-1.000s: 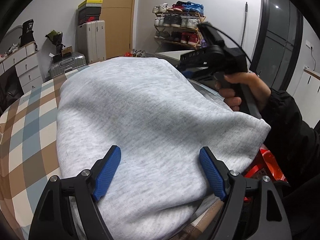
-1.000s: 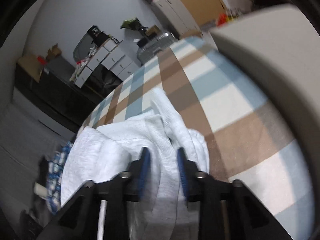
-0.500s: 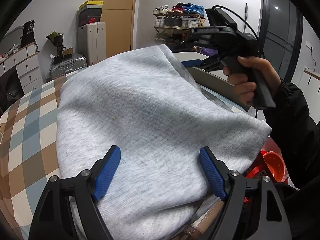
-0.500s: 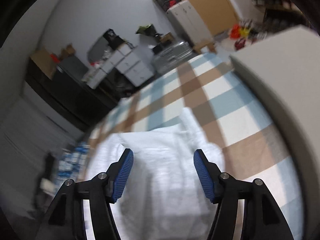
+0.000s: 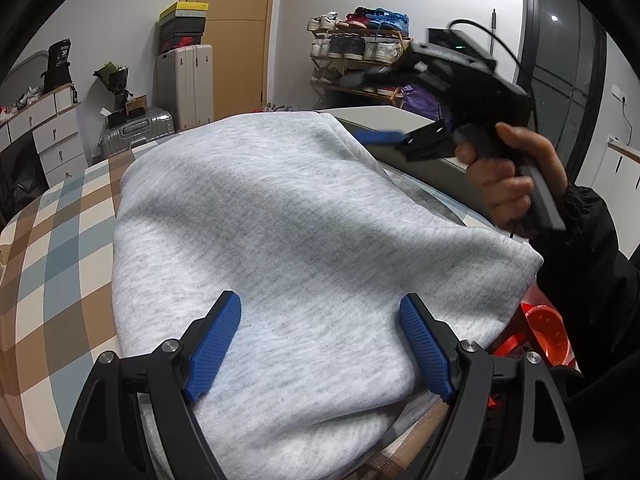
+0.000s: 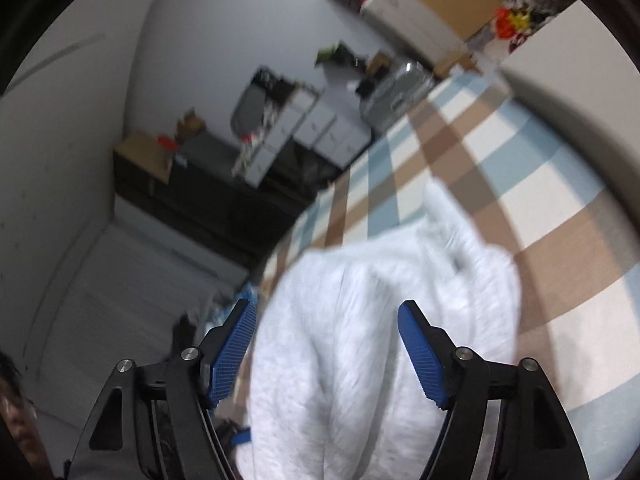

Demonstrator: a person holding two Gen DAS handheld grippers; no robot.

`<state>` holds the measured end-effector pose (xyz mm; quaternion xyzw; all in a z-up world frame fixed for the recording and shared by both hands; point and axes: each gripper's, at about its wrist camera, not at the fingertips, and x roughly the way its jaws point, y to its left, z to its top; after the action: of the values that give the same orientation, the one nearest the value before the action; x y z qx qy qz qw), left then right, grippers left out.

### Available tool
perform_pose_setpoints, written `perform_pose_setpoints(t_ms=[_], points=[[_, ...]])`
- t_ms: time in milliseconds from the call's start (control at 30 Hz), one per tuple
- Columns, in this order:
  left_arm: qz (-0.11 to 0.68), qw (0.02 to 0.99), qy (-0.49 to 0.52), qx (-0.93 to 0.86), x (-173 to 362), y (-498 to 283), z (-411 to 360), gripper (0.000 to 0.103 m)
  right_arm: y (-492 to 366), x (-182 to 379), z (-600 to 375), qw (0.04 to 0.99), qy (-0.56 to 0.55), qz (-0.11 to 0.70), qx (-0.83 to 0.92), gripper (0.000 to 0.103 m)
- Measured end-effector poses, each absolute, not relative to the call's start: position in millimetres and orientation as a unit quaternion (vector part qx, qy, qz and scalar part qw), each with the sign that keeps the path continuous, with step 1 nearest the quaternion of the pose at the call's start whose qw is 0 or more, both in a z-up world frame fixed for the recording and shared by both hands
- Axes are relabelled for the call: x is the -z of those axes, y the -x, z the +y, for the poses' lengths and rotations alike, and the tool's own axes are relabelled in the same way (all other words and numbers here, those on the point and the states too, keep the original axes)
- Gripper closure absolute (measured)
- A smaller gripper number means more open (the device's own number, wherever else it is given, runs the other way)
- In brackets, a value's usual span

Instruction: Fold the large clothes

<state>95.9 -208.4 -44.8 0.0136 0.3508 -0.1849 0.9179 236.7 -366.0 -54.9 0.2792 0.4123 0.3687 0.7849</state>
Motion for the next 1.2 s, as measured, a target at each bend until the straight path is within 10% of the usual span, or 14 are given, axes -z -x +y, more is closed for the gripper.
perform_pose_setpoints(t_ms=[100, 167, 233, 700, 867, 1200], points=[[0.350, 0.918, -0.015, 0.185, 44.7, -95.7, -208.0, 0.025, -244.1, 65.6, -336.8, 0.797, -0.231, 0.434, -0.352, 0.043], [0.350, 0.918, -0.015, 0.185, 44.9, -95.5, -207.6, 0.025, -244.6, 61.0, -327.2, 0.805, -0.210, 0.429, -0.352, 0.090], [0.350, 0.918, -0.010, 0.185, 45.3, -95.5, -205.8, 0.025, -228.5, 35.6, -327.0, 0.823, -0.190, 0.360, -0.396, 0.094], [0.348, 0.918, -0.006, 0.191, 45.8, -97.8, -206.6, 0.025, -247.1, 71.3, -304.1, 0.859, -0.033, 0.437, -0.264, 0.091], [0.349, 0.918, -0.008, 0.187, 46.3, -96.8, -205.7, 0.025, -210.4, 23.2, -302.9, 0.895, 0.019, 0.392, -0.211, 0.059], [0.347, 0.919, -0.011, 0.187, 46.2, -96.1, -205.0, 0.025, -166.1, 45.0, -245.4, 0.852, 0.083, 0.412, -0.311, 0.042]])
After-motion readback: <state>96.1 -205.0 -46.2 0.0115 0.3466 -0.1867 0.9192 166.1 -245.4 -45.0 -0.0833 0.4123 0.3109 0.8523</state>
